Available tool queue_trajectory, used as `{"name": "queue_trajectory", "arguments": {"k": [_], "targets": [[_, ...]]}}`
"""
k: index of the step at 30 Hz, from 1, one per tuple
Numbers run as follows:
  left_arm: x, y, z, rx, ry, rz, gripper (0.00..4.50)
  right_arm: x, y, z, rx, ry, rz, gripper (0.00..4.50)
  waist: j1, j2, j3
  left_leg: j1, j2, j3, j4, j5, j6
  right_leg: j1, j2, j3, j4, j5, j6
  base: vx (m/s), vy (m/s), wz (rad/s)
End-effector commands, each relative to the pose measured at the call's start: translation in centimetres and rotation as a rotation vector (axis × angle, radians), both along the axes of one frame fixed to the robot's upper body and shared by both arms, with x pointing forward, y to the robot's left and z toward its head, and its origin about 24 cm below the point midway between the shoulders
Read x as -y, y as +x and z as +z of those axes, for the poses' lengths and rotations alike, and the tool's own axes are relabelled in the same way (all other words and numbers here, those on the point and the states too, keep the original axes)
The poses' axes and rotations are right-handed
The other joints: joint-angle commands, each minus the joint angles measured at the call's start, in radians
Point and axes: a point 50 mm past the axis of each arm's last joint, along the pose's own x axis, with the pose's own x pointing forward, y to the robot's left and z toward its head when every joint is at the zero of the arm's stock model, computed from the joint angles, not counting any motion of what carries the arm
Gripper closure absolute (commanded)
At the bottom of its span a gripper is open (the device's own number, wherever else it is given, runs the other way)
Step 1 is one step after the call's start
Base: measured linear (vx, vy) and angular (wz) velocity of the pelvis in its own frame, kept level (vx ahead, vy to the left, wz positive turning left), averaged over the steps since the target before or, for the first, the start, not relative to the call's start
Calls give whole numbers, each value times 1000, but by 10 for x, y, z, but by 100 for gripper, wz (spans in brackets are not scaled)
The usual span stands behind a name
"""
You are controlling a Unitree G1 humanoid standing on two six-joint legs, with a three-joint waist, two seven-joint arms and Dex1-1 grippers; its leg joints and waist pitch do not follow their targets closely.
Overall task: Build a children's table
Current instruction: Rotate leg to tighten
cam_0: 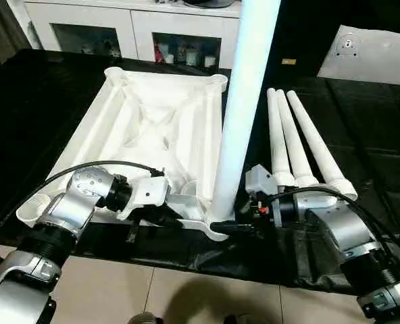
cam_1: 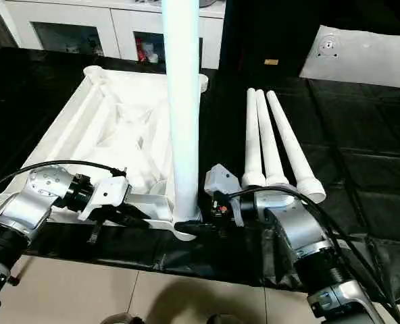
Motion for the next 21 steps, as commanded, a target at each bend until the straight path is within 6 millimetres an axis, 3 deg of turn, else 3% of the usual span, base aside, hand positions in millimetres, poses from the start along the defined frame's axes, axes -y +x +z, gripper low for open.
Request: {"name": "queue_trajectory", "arguments": {"k": [1, 2, 7, 8, 16, 19, 20, 21], "targets": [[10, -7, -6, -32, 53, -122, 450, 3, 3, 0, -3, -13, -32, 50, -4, 10, -61, 6, 47, -5, -69, -183, 31, 53, -66, 37, -66, -141, -265, 0, 0, 0], [10, -6, -6, -32, 53, -123, 450, 4, 3, 0, -8, -11, -31, 73, -4, 13, -60, 7, 48, -6, -70, -190, 28, 52, -65, 37, -67, -146, -263, 0, 0, 0], [8, -5, -5, -28, 60, -120, 450, 7, 1, -1, -34, -13, -19, 100, -1, 12, -61, 7, 48, -5, -70, -195, 28, 53, -65, 36, -65, -128, -268, 0, 0, 0], [8, -4, -5, -28, 61, -119, 450, 8, 0, -1, -43, -14, -15, 124, 0, 13, -60, 7, 48, -6, -71, -196, 27, 52, -65, 36, -65, -133, -268, 0, 0, 0], [6, -5, -6, -40, 55, -104, 450, 7, -6, -7, -94, 6, -19, 172, 0, 14, -57, 7, 49, -7, -73, -209, 20, 51, -65, 37, -68, -155, -262, 0, 0, 0], [7, -3, -6, -45, 16, -44, 450, 2, -8, -8, -134, 51, -47, 178, 1, 14, -55, 7, 49, -6, -75, -213, 19, 50, -65, 37, -69, -154, -260, 0, 0, 0], [9, 0, -5, -30, -15, 27, 450, -2, -8, -9, -146, 63, -82, 178, 0, 26, -51, 9, 51, -6, -78, -225, 10, 47, -64, 37, -69, -154, -265, 0, 0, 0], [11, 3, -5, -21, -40, 101, 450, -8, -9, -10, -156, 76, -120, 178, -1, 22, -49, 8, 50, -7, -79, -237, 8, 47, -64, 37, -72, -170, -263, 0, 0, 0]]}}
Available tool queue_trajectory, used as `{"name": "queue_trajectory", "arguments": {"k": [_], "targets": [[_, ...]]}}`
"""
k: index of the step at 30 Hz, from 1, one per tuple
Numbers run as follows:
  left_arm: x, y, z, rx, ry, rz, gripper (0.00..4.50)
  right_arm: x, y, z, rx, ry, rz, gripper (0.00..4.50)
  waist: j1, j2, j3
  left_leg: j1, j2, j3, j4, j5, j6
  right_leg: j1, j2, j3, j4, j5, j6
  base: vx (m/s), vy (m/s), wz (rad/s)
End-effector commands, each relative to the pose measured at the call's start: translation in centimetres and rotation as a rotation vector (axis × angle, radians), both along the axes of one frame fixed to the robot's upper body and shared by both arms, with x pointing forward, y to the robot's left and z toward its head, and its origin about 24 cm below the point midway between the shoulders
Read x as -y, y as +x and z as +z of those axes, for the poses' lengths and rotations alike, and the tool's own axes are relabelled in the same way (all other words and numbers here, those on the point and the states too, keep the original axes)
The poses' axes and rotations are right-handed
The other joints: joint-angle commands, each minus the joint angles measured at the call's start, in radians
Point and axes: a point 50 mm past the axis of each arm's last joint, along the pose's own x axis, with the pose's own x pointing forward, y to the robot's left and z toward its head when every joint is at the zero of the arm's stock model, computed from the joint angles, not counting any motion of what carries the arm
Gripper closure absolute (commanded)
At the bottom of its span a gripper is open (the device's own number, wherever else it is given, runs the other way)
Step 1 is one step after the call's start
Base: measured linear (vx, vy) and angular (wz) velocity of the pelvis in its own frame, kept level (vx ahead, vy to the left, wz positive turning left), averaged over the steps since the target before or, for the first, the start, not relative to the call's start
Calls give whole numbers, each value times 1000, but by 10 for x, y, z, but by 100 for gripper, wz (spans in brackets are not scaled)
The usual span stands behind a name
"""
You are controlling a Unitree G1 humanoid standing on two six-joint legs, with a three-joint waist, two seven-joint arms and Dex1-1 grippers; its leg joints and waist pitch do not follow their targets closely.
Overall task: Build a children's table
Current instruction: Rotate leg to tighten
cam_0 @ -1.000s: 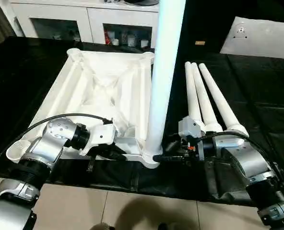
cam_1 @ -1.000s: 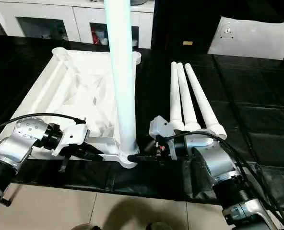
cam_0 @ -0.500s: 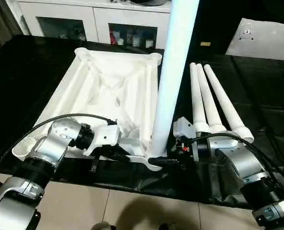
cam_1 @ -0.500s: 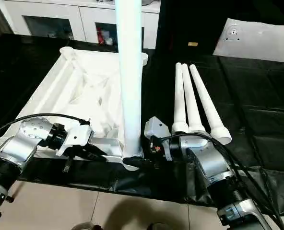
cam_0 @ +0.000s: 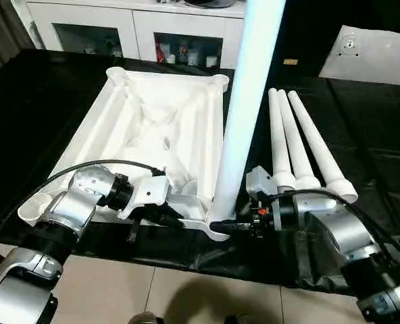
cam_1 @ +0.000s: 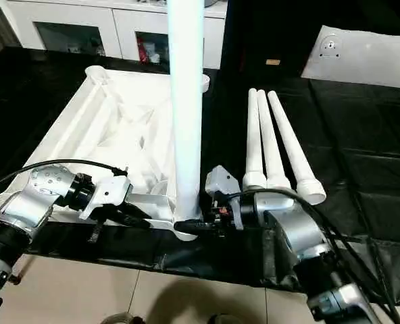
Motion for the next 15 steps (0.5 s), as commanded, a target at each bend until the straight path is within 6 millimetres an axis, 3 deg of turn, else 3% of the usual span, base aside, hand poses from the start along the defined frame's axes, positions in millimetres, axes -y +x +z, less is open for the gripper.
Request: {"name": "queue_trajectory", "arguments": {"k": [1, 2, 5, 6, 7, 8, 11, 13, 14, 15], "targets": [[12, 2, -5, 11, -39, 124, 450, -14, -1, -7, -65, 30, -117, 178, -8, 16, -51, 6, 50, -7, -79, -255, 4, 44, -64, 37, -70, -190, -265, 0, 0, 0], [14, 4, -5, 18, -53, 168, 450, -19, -1, -8, -74, 37, -154, 179, -12, 11, -44, 7, 45, -12, -82, -296, -11, 43, -68, 39, -82, -309, -235, 0, 0, 0], [22, 5, -5, 26, -92, 269, 450, -33, 4, -12, -102, 57, -290, 181, -27, 12, -37, 8, 43, -21, -89, -337, -35, 33, -71, 40, -96, -474, -177, 0, 0, 0], [27, 5, -6, 34, -109, 307, 450, -39, 6, -14, -112, 70, -347, 182, -33, 3, -36, 5, 41, -22, -90, -340, -32, 35, -69, 38, -101, -505, -159, 0, 0, 0], [35, 5, -6, 43, -130, 381, 450, -50, 9, -18, -119, 63, -424, 182, -35, 7, -36, 5, 42, -25, -90, -340, -34, 34, -71, 39, -99, -521, -150, 0, 0, 0], [39, 6, -7, 49, -141, 429, 450, -57, 10, -19, -122, 56, -469, 183, -47, 9, -31, 5, 39, -28, -90, -362, -35, 24, -73, 37, -111, -604, -120, 0, 0, 0], [54, 7, -6, 56, -176, 583, 450, -74, 14, -24, -151, 34, -601, 183, -64, 4, -32, 10, 37, -27, -87, -363, -27, 14, -68, 39, -119, -627, -102, 0, 0, 0], [63, 9, -4, 68, -194, 651, 450, -84, 14, -24, -159, 47, -637, 183, -65, 1, -36, 9, 39, -25, -86, -345, -22, 14, -66, 44, -115, -578, -108, 0, 0, 0], [67, 10, -3, 74, -200, 671, 450, -88, 15, -22, -159, 62, -647, 148, -66, 6, -35, 2, 39, -24, -90, -329, -15, 17, -62, 43, -110, -507, -122, 0, 0, 0], [71, 10, -2, 84, -206, 687, 450, -91, 15, -21, -156, 82, -661, 127, -66, 1, -35, 1, 39, -23, -91, -329, -12, 18, -61, 43, -109, -493, -123, 0, 0, 0]]}}
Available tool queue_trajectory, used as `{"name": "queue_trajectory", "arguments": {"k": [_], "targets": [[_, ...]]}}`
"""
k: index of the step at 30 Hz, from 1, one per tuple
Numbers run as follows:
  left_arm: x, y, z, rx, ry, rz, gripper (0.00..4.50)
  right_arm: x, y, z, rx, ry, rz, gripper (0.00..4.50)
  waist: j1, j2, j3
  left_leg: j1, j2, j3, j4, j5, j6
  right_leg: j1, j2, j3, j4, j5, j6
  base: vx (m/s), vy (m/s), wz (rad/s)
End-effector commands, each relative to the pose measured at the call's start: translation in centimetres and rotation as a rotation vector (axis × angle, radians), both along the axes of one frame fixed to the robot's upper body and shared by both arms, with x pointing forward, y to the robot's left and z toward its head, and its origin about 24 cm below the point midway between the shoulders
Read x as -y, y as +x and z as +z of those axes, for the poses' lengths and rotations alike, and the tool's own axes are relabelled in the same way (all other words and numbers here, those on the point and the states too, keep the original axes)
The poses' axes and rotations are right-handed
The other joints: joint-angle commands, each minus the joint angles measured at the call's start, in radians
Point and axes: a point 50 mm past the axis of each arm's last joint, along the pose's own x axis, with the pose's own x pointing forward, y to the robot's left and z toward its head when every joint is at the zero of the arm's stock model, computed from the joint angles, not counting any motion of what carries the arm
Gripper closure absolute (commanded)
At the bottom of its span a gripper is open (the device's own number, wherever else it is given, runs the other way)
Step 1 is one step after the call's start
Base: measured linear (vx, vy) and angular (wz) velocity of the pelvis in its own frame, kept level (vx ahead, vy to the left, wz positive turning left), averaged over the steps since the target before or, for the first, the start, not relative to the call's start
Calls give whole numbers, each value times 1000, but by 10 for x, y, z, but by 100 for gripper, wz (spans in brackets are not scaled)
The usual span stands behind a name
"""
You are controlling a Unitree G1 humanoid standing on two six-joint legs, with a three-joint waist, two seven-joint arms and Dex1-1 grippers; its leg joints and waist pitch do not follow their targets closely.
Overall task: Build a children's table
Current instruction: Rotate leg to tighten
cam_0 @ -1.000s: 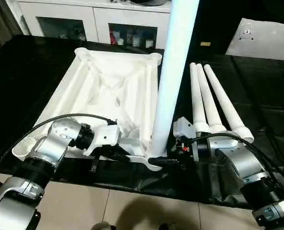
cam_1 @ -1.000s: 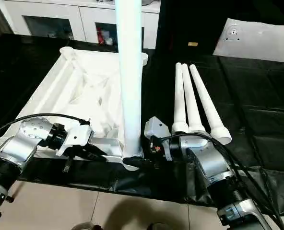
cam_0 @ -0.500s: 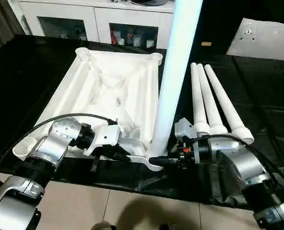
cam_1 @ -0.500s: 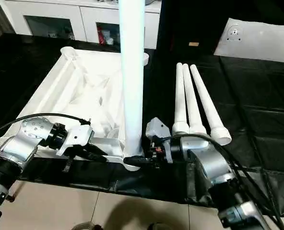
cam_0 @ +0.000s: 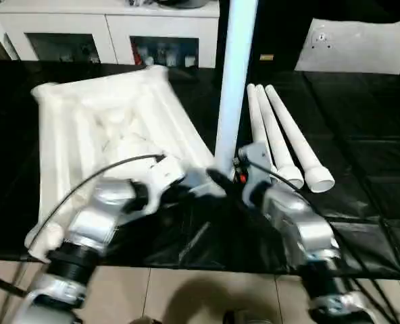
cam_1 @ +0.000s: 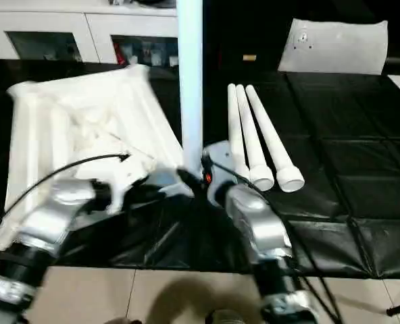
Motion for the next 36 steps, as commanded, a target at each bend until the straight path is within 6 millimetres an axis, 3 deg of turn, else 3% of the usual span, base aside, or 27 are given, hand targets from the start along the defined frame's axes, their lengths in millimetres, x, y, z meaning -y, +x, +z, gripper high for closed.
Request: {"name": "queue_trajectory", "arguments": {"k": [1, 4, 10, 14, 17, 22, 23, 24, 26, 31, 36], "targets": [[27, 3, 7, 55, -66, 51, 450, -54, -23, -18, -117, 77, 190, 113, 0, -6, -40, -2, 42, -20, -85, -325, -3, 22, -62, 41, -103, -462, -135, 0, 0, 0], [28, 1, 7, 64, -45, 25, 450, -48, -22, -15, -90, 95, 163, 90, 2, -5, -47, -8, 41, -17, -85, -281, 12, 31, -61, 40, -96, -367, -150, 0, 0, 0], [5, -3, 5, 58, 25, -102, 450, -3, -20, -3, 15, 91, 167, 44, 12, 1, -52, -10, 41, -11, -82, -199, 42, 45, -62, 41, -89, -225, -183, 0, 0, 0], [-5, -5, 6, 51, 39, -189, 450, 18, -22, 7, 65, 61, 243, 11, 16, 1, -64, -13, 39, -8, -69, -81, 79, 60, -59, 37, -66, -20, -238, 0, 0, 0], [-16, -8, 7, 32, 46, -301, 450, 38, -26, 14, 101, -8, 374, 5, 19, 1, -64, -11, 38, -6, -65, -61, 112, 59, -57, 34, -60, 61, -272, 0, 0, 0], [-26, -11, 7, 3, 67, -416, 450, 54, -30, 16, 126, -143, 523, 5, 24, 0, -59, -6, 46, -4, -66, -104, 112, 56, -61, 33, -62, 3, -287, 0, 0, 0], [-30, -14, 9, -31, 64, -504, 450, 60, -35, 18, 107, -193, 668, 5, 25, -1, -59, -5, 45, -4, -66, -116, 108, 56, -62, 32, -64, -20, -289, 0, 0, 0], [-30, -14, 10, -33, 65, -513, 450, 60, -35, 18, 104, -193, 678, 5, 27, -1, -60, -3, 45, -5, -65, -119, 109, 59, -62, 31, -64, -27, -290, 0, 0, 0], [-33, -18, 10, -63, 73, -591, 450, 63, -36, 20, 84, -194, 759, 5, 32, -3, -60, -5, 48, -3, -64, -101, 117, 59, -64, 33, -59, 0, -296, 0, 0, 0], [-37, -20, 10, -88, 102, -692, 450, 65, -36, 21, 58, -181, 854, 22, 49, -1, -60, -2, 51, 1, -59, -86, 127, 53, -63, 30, -53, 10, -310, 0, 0, 0], [-38, -21, 11, -101, 125, -749, 450, 63, -31, 19, 47, -204, 891, 52, 53, -5, -59, -4, 52, -1, -61, -122, 99, 52, -67, 30, -55, -55, -305, 0, 0, 0]]}}
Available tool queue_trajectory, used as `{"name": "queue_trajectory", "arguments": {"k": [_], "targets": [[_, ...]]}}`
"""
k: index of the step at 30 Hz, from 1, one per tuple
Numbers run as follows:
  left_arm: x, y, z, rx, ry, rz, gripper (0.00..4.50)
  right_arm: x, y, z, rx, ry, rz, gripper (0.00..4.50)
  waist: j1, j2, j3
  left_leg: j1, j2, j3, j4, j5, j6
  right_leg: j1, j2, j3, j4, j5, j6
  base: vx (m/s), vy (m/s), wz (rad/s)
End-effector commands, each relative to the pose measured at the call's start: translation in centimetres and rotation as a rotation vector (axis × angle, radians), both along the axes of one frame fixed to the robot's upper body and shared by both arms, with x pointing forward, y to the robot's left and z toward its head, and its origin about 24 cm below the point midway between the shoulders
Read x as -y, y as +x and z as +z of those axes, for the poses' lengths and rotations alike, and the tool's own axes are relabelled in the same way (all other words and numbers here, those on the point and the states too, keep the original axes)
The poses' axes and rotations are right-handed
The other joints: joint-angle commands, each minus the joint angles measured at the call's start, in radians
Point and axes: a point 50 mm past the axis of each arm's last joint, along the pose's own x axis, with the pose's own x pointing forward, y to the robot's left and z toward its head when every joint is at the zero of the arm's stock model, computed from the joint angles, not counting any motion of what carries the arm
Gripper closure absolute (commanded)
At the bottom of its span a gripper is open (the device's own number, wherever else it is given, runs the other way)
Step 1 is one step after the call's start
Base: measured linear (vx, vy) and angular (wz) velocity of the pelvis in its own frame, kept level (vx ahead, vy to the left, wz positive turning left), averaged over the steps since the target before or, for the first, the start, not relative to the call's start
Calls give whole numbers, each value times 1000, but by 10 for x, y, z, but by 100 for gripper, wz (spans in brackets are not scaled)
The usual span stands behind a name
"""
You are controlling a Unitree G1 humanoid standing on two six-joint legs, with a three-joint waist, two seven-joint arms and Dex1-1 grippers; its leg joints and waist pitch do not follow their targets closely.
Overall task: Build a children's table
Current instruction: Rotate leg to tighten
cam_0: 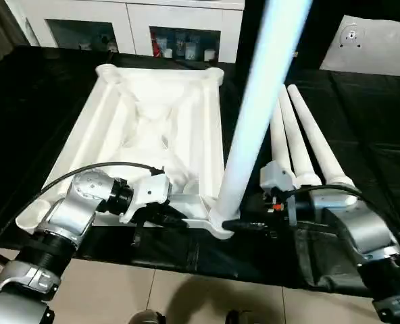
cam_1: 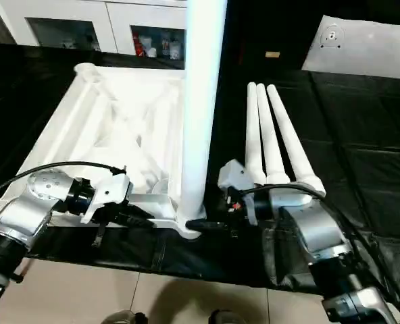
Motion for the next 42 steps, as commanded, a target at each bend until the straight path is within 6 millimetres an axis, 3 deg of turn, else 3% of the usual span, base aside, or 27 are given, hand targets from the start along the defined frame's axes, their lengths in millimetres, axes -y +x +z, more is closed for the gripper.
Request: {"name": "queue_trajectory", "arguments": {"k": [1, 9, 15, 21, 23, 30, 34, 35, 42], "targets": [[7, -5, -1, -22, 37, -122, 450, 3, 4, 2, 9, -18, -2, 63, -3, -1, -61, 9, 49, -2, -62, -133, 80, 59, -68, 36, -56, -78, -291, 0, 0, 0], [4, -1, 0, -17, 46, -141, 450, -6, 2, -2, -16, -7, 66, 130, 2, -7, -59, 8, 49, -3, -62, -140, 63, 57, -69, 37, -57, -123, -273, 0, 0, 0], [4, 0, -1, -15, 44, -140, 450, -12, 2, -6, -19, -2, 86, 176, 3, -4, -58, 8, 48, -3, -63, -148, 58, 56, -69, 37, -59, -128, -272, 0, 0, 0], [5, 2, -2, -14, 40, -129, 450, -17, 2, -9, -26, 0, 89, 178, 3, -1, -59, 9, 48, -4, -64, -165, 44, 57, -68, 38, -61, -155, -266, 0, 0, 0], [5, 2, -3, -14, 39, -128, 450, -17, 2, -10, -40, 6, 81, 124, 3, -2, -59, 9, 48, -4, -65, -170, 42, 57, -69, 37, -62, -163, -263, 0, 0, 0], [3, 4, -3, -9, 34, -110, 450, -15, 2, -13, -4, -12, 44, 66, 7, -2, -64, 11, 49, -2, -62, -142, 44, 56, -68, 37, -55, -96, -278, 0, 0, 0], [2, 4, -3, -7, 36, -109, 450, -15, 2, -13, -7, -12, 41, 66, 8, -1, -63, 10, 48, -3, -63, -151, 45, 58, -69, 37, -56, -107, -277, 0, 0, 0], [2, 4, -3, -7, 38, -111, 450, -15, 3, -13, -20, -2, 35, 90, 8, 1, -62, 10, 48, -3, -64, -160, 42, 58, -69, 37, -58, -121, -274, 0, 0, 0], [1, 5, -3, -7, 44, -112, 450, -15, 4, -12, -36, 12, 33, 144, 8, 2, -63, 9, 50, -3, -63, -157, 41, 59, -69, 36, -56, -111, -277, 0, 0, 0]]}}
